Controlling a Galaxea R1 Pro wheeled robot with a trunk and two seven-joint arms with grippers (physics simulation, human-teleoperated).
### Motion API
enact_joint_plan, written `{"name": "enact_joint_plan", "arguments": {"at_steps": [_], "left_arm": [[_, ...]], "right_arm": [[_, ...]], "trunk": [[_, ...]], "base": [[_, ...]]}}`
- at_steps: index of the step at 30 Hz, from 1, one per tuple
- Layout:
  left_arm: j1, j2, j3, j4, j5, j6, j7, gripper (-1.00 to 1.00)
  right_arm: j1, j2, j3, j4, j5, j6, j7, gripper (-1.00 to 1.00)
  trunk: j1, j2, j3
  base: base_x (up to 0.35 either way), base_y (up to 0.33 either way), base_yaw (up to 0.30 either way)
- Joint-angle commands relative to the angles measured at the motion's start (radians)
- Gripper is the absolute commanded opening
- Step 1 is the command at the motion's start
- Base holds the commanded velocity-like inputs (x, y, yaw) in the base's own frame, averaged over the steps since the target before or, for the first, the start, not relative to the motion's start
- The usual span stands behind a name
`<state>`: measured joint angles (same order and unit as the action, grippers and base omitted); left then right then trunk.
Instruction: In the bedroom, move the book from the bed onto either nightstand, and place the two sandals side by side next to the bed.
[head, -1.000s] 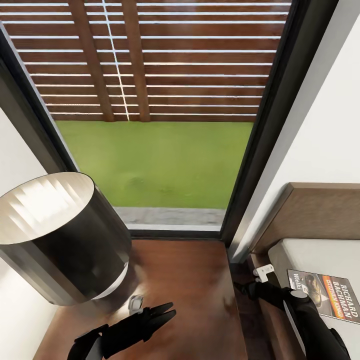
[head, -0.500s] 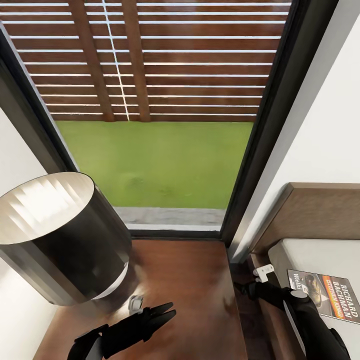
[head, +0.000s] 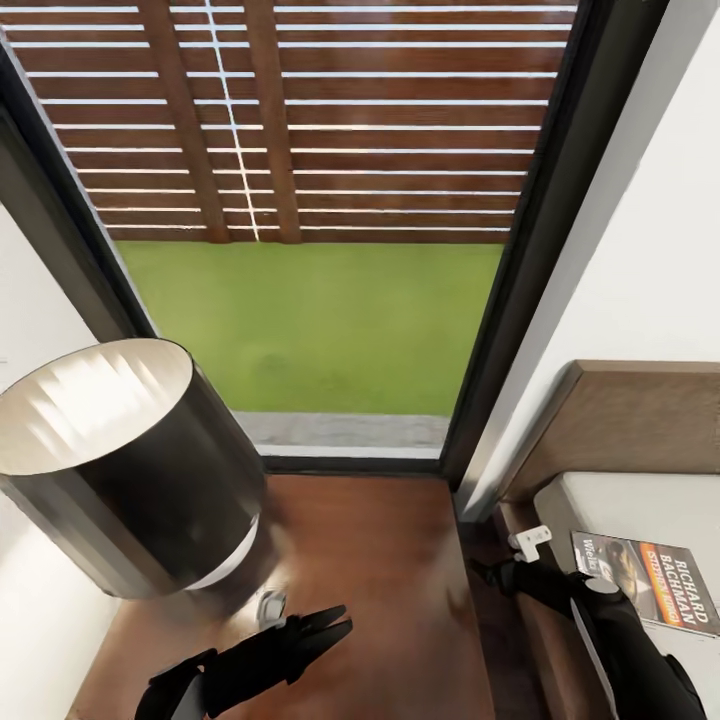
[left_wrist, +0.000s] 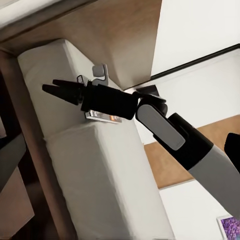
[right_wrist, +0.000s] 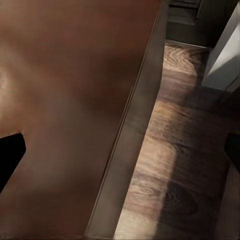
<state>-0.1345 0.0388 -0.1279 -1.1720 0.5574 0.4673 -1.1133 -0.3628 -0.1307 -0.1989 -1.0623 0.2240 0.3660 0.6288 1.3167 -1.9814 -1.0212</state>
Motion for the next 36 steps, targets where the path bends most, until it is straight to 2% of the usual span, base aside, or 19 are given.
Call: {"name": "enact_joint_plan", "arguments": {"at_steps": [1,13,18,26,36], "left_arm": [[0.0,0.001,-0.002,0.0,0.009,0.01,0.001,1.0],[0.0,0.003,-0.002,0.003,0.01,0.011,0.001,1.0],[0.0,0.003,-0.002,0.004,0.01,0.012,0.001,1.0],[0.0,0.003,-0.002,0.005,0.009,0.026,0.001,1.0],[0.0,0.003,-0.002,0.005,0.009,0.027,0.001,1.0]], "right_arm": [[-0.001,0.0,-0.003,-0.004,0.007,0.003,0.008,1.0],[-0.001,-0.001,-0.006,-0.062,0.003,0.004,0.008,1.0],[0.0,-0.003,-0.007,-0.063,0.003,0.004,0.008,1.0],[-0.001,-0.004,-0.007,-0.065,0.003,0.004,0.008,1.0],[0.0,-0.015,-0.007,-0.065,0.003,0.004,0.008,1.0]], "trunk": [[-0.001,0.0,-0.001],[-0.001,0.0,-0.001],[-0.001,0.0,-0.001],[-0.001,0.0,0.0],[-0.001,0.0,0.006]], "base": [[-0.251,0.0,0.0],[-0.259,0.0,0.0],[-0.024,0.053,0.0],[0.076,0.243,-0.027],[0.016,0.033,-0.23]]}}
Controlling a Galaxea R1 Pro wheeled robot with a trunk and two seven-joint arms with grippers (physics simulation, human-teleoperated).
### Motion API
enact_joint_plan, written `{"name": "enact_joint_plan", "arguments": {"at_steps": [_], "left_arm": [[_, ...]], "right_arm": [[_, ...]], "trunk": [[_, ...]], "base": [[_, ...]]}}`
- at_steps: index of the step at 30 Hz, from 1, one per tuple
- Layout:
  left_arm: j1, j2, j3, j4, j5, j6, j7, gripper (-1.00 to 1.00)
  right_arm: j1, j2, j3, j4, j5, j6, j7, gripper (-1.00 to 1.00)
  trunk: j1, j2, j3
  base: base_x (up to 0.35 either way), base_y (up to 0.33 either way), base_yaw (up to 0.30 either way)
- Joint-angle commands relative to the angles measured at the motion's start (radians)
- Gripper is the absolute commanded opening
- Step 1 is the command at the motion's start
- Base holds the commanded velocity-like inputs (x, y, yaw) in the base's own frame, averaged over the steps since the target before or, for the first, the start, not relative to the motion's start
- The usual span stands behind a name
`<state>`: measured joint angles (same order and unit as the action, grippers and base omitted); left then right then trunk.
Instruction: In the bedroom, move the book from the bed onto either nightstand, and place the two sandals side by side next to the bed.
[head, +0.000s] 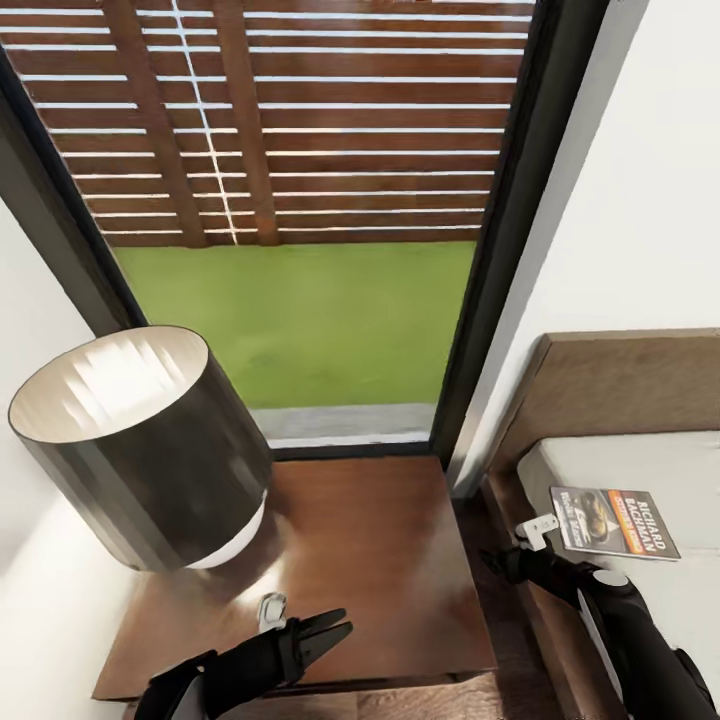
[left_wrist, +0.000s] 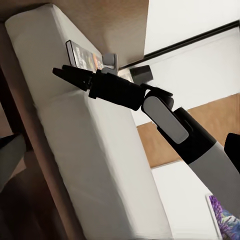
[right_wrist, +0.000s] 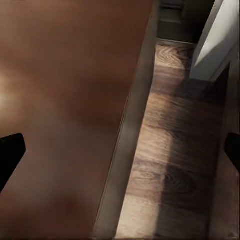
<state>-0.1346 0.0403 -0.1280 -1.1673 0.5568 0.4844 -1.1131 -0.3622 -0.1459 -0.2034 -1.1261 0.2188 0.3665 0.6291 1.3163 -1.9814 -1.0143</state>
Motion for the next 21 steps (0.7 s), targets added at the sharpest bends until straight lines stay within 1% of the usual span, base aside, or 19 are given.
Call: {"name": "enact_joint_plan", "arguments": {"at_steps": [1,13,16,21], "left_arm": [[0.0,0.001,-0.002,0.0,0.009,0.01,0.001,1.0],[0.0,0.001,-0.002,0.0,0.009,0.009,0.001,1.0],[0.0,0.001,-0.002,0.0,0.009,0.009,0.001,1.0],[0.0,0.001,-0.002,0.0,0.009,0.009,0.001,1.0]], "right_arm": [[-0.001,0.0,-0.002,-0.001,0.008,0.003,0.008,1.0],[-0.001,0.0,-0.002,-0.012,0.008,0.003,0.008,1.0],[-0.001,0.0,-0.002,-0.012,0.008,0.003,0.008,1.0],[-0.001,0.0,-0.002,-0.012,0.008,0.003,0.008,1.0]], "trunk": [[0.0,0.0,0.0],[0.0,0.0,0.001],[0.0,0.0,0.001],[0.0,0.0,0.003]], "base": [[0.001,0.002,-0.12],[0.0,0.001,-0.035],[0.0,0.0,-0.187],[0.0,0.0,-0.258]]}}
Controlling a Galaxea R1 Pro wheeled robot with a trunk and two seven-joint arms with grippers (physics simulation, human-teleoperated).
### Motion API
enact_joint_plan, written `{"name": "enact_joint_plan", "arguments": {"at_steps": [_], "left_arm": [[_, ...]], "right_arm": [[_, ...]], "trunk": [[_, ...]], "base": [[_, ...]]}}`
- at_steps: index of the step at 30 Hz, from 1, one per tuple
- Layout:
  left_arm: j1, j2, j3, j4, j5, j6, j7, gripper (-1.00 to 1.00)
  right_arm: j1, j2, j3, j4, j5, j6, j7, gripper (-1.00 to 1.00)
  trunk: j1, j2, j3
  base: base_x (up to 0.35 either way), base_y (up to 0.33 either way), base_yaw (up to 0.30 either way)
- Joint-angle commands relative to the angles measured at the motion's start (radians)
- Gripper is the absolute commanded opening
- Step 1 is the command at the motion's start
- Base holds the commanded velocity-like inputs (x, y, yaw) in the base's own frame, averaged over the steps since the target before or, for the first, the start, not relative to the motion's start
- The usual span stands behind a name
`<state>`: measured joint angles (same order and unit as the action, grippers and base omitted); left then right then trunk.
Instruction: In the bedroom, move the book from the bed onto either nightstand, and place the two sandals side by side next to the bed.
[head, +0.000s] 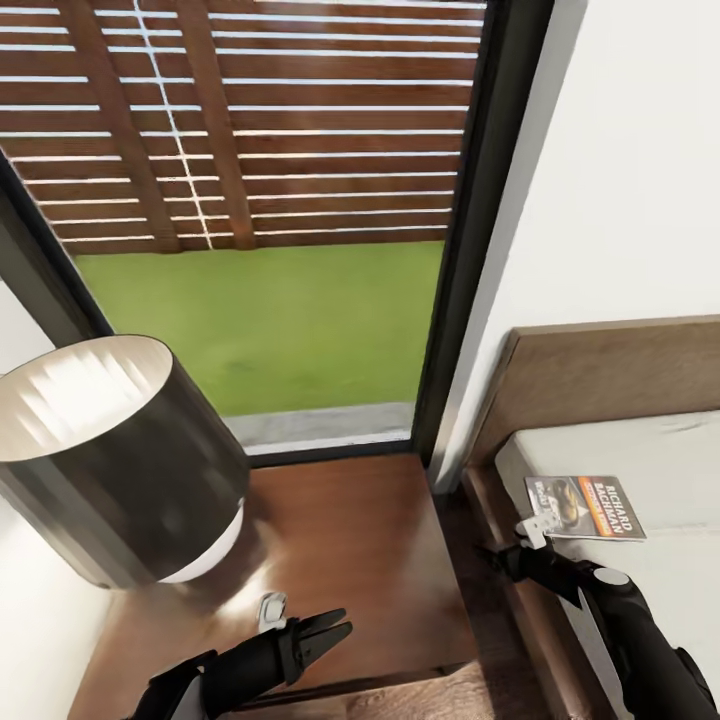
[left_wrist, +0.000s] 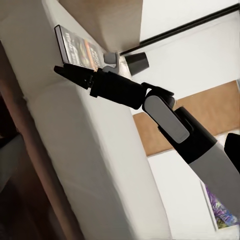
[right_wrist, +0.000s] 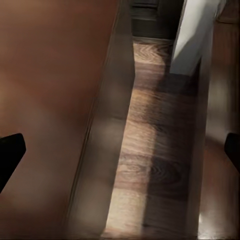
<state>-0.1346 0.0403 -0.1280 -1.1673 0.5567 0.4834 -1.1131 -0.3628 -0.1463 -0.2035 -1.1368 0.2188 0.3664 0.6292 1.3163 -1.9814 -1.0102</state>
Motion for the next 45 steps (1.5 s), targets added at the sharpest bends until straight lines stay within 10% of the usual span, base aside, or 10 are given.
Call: {"name": "enact_joint_plan", "arguments": {"at_steps": [1,45], "left_arm": [[0.0,0.001,-0.002,0.0,0.009,0.009,0.001,1.0],[0.0,0.001,-0.002,0.0,0.009,0.009,0.001,1.0]], "right_arm": [[0.0,0.001,-0.002,-0.001,0.008,0.003,0.008,1.0],[0.0,0.001,-0.002,-0.003,0.008,0.003,0.007,1.0]], "trunk": [[0.0,0.0,0.0],[0.0,0.0,0.008]], "base": [[0.0,0.0,-0.276],[0.031,0.027,-0.186]]}}
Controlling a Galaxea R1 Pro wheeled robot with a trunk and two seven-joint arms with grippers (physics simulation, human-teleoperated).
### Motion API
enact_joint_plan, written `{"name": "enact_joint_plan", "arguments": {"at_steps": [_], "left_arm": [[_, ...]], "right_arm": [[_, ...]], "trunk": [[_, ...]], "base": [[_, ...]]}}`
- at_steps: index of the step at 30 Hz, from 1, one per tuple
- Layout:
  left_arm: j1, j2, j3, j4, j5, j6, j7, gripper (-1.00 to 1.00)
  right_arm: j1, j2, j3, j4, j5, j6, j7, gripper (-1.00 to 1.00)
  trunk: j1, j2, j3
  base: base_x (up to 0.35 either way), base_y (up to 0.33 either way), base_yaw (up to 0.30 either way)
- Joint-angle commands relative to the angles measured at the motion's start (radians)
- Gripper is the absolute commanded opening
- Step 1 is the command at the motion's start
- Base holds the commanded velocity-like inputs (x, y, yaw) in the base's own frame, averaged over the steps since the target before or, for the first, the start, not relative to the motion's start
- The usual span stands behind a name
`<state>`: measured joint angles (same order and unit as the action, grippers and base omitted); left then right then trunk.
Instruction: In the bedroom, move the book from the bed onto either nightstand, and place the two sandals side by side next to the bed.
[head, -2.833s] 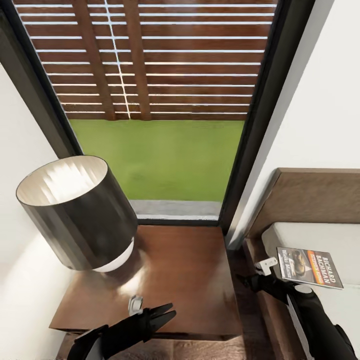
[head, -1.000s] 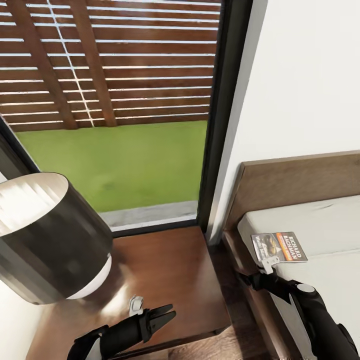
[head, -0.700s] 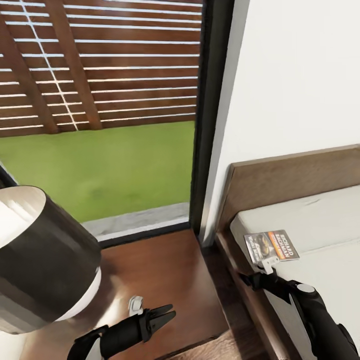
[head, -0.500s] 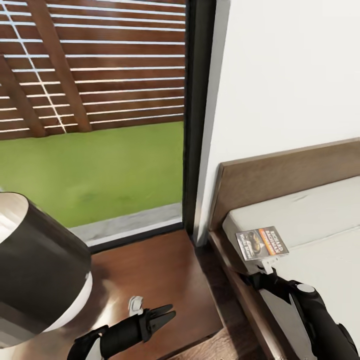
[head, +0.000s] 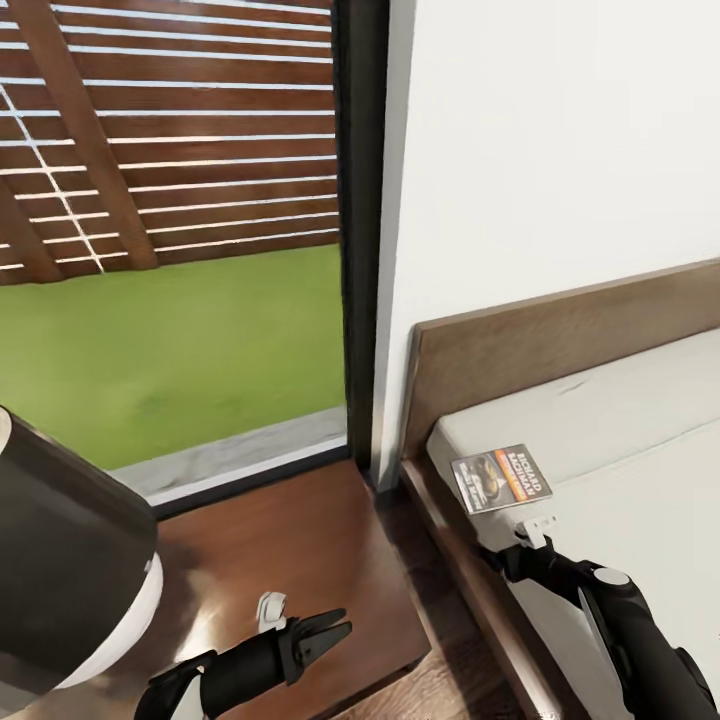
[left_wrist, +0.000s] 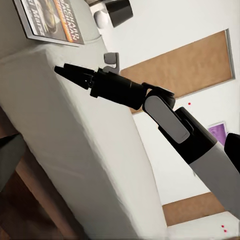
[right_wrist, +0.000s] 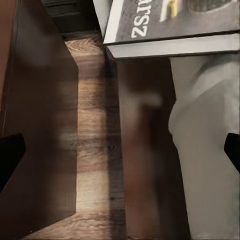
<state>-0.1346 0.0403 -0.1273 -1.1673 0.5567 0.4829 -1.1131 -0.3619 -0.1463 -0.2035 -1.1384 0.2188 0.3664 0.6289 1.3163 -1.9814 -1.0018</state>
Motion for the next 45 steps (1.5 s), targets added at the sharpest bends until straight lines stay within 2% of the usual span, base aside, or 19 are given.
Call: {"name": "enact_joint_plan", "arguments": {"at_steps": [1,45], "left_arm": [[0.0,0.001,-0.002,0.0,0.009,0.01,0.001,1.0],[0.0,0.001,-0.002,0.001,0.009,0.01,0.001,1.0]], "right_arm": [[-0.001,0.001,-0.002,-0.002,0.008,0.003,0.008,1.0],[-0.001,0.001,-0.002,-0.002,0.008,0.003,0.008,1.0]], "trunk": [[0.0,0.0,-0.001],[0.0,0.0,-0.001]], "base": [[0.0,0.0,-0.272],[0.0,0.0,-0.281]]}}
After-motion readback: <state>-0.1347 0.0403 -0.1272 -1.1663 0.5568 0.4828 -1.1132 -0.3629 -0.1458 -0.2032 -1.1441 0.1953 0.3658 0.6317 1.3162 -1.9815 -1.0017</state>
